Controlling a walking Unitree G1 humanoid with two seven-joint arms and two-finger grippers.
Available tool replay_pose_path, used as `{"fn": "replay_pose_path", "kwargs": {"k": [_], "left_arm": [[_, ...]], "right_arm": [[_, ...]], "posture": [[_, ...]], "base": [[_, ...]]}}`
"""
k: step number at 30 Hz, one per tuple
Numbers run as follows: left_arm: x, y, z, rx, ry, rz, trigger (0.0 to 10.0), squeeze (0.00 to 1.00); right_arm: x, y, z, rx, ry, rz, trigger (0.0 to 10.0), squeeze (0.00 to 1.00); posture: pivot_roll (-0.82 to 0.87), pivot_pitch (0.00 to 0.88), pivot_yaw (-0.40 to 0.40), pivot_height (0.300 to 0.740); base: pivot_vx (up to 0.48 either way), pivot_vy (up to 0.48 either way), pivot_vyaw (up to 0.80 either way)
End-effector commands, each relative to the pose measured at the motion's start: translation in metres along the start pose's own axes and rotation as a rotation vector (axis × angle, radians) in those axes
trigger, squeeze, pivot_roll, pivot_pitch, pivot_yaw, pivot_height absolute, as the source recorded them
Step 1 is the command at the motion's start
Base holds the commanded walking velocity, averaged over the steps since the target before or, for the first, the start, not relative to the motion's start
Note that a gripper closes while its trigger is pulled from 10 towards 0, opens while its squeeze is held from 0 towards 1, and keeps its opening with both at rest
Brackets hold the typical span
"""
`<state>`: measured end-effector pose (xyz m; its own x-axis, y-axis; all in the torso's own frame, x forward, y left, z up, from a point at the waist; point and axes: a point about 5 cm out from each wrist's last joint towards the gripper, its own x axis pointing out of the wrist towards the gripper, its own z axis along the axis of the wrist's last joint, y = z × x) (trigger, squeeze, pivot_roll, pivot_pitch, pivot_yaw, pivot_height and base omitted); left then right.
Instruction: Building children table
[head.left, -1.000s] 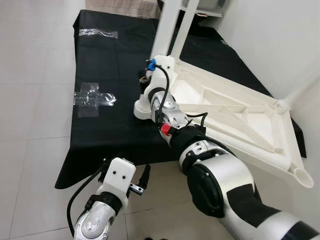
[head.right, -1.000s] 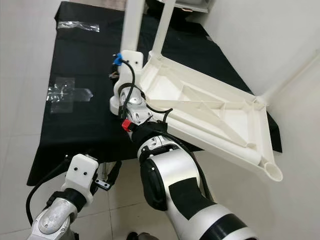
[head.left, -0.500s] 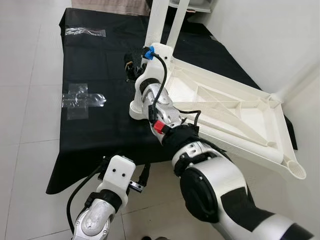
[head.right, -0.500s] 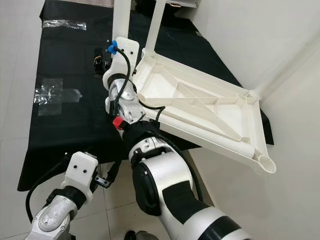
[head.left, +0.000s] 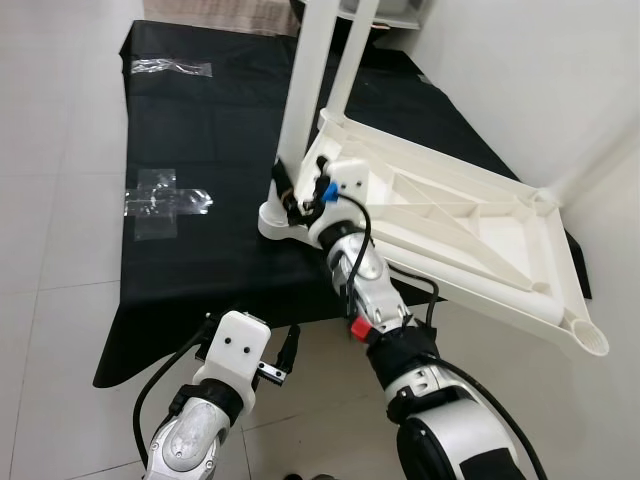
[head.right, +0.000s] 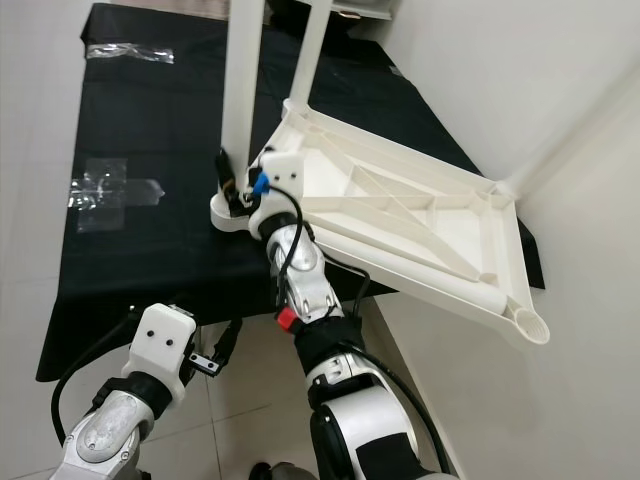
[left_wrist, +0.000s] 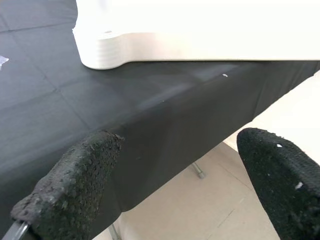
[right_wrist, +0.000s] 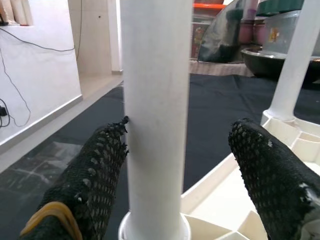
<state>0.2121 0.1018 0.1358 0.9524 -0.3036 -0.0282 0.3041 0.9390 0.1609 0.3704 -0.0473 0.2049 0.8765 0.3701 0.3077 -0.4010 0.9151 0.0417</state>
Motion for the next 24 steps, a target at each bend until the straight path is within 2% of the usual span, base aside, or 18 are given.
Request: {"fn": "replay_pose_path", "kwargs": {"k": [1,2,3,4,7,8,9,10,14,15,16,17,18,19,20,22,23,24], "left_arm": [[-0.001,-0.003,-0.006,-0.008,0.026,-0.014,10.0,0.00],[-0.001,-0.002,-0.006,-0.008,0.026,-0.014,10.0,0.00],[-0.001,-0.002,-0.006,-0.008,0.026,-0.014,10.0,0.00],[-0.001,-0.002,-0.006,-0.007,0.027,-0.014,10.0,0.00],[-0.001,0.000,-0.007,-0.008,0.028,-0.015,10.0,0.00],[-0.001,0.000,-0.007,-0.008,0.028,-0.015,10.0,0.00],[-0.001,0.000,-0.007,-0.009,0.028,-0.016,10.0,0.00],[-0.001,0.000,-0.007,-0.009,0.028,-0.016,10.0,0.00],[-0.001,0.001,-0.006,-0.009,0.028,-0.013,10.0,0.00],[-0.001,0.001,-0.006,-0.009,0.028,-0.013,10.0,0.00],[-0.001,0.001,-0.007,-0.009,0.028,-0.012,10.0,0.00],[-0.001,0.001,-0.006,-0.009,0.028,-0.011,10.0,0.00],[-0.001,0.001,-0.006,-0.009,0.028,-0.011,10.0,0.00],[-0.001,0.001,-0.006,-0.009,0.027,-0.011,10.0,0.00],[-0.001,0.001,-0.006,-0.009,0.027,-0.011,10.0,0.00],[-0.001,0.001,-0.006,-0.010,0.027,-0.010,10.0,0.00],[-0.001,0.001,-0.006,-0.011,0.026,-0.010,10.0,0.00],[-0.001,0.001,-0.006,-0.011,0.026,-0.010,10.0,0.00]], "right_arm": [[-0.006,-0.013,-0.003,-0.003,0.012,-0.024,10.0,0.00],[-0.010,-0.019,-0.005,-0.011,0.025,-0.027,10.0,0.00],[-0.010,-0.019,-0.005,-0.011,0.025,-0.027,10.0,0.00],[-0.015,-0.027,-0.006,-0.050,0.031,0.004,10.0,0.00],[-0.024,-0.066,-0.004,-0.181,0.116,0.083,10.0,0.00],[-0.024,-0.066,-0.004,-0.181,0.116,0.083,10.0,0.00],[-0.025,-0.075,-0.002,-0.201,0.141,0.092,10.0,0.00],[-0.025,-0.075,-0.002,-0.201,0.141,0.092,10.0,0.00],[-0.032,-0.106,-0.005,-0.303,0.353,0.223,10.0,0.00],[-0.032,-0.106,-0.005,-0.303,0.353,0.223,10.0,0.00],[-0.033,-0.108,-0.006,-0.307,0.379,0.240,10.0,0.00],[-0.039,-0.115,-0.008,-0.343,0.453,0.303,10.0,0.00],[-0.039,-0.115,-0.008,-0.343,0.453,0.303,10.0,0.00],[-0.046,-0.123,-0.009,-0.374,0.547,0.367,10.0,0.00],[-0.046,-0.123,-0.009,-0.374,0.547,0.367,10.0,0.00],[-0.054,-0.139,-0.004,-0.388,0.656,0.429,10.0,0.00],[-0.054,-0.146,0.004,-0.390,0.669,0.431,10.0,0.00],[-0.054,-0.146,0.004,-0.390,0.669,0.431,10.0,0.00]], "posture": [[0.13,0.123,-0.213,0.740],[0.13,0.123,-0.213,0.740],[0.13,0.123,-0.213,0.740],[0.12,0.124,-0.211,0.740],[0.12,0.120,-0.207,0.740],[0.12,0.120,-0.207,0.740],[0.12,0.120,-0.207,0.740],[0.12,0.120,-0.207,0.740],[0.12,0.121,-0.209,0.740],[0.12,0.121,-0.209,0.740],[0.12,0.121,-0.209,0.740],[0.11,0.125,-0.208,0.740],[0.11,0.125,-0.208,0.740],[0.11,0.125,-0.208,0.740],[0.11,0.125,-0.208,0.740],[0.11,0.126,-0.212,0.740],[0.11,0.128,-0.213,0.740],[0.11,0.128,-0.213,0.740]], "base": [[0.000,0.000,0.00],[0.000,0.000,0.00],[0.000,0.000,0.00],[0.000,0.000,0.00],[0.000,0.000,0.00],[0.000,0.000,0.00],[0.000,0.000,0.00],[0.000,0.000,0.00],[0.000,0.000,0.00],[0.000,0.000,0.00],[0.000,0.000,0.00],[0.000,0.000,0.00],[0.000,0.000,0.00],[0.000,0.000,0.00],[0.000,0.000,0.00],[0.000,0.000,0.00],[0.000,0.000,0.00],[0.000,0.000,0.00]]}}
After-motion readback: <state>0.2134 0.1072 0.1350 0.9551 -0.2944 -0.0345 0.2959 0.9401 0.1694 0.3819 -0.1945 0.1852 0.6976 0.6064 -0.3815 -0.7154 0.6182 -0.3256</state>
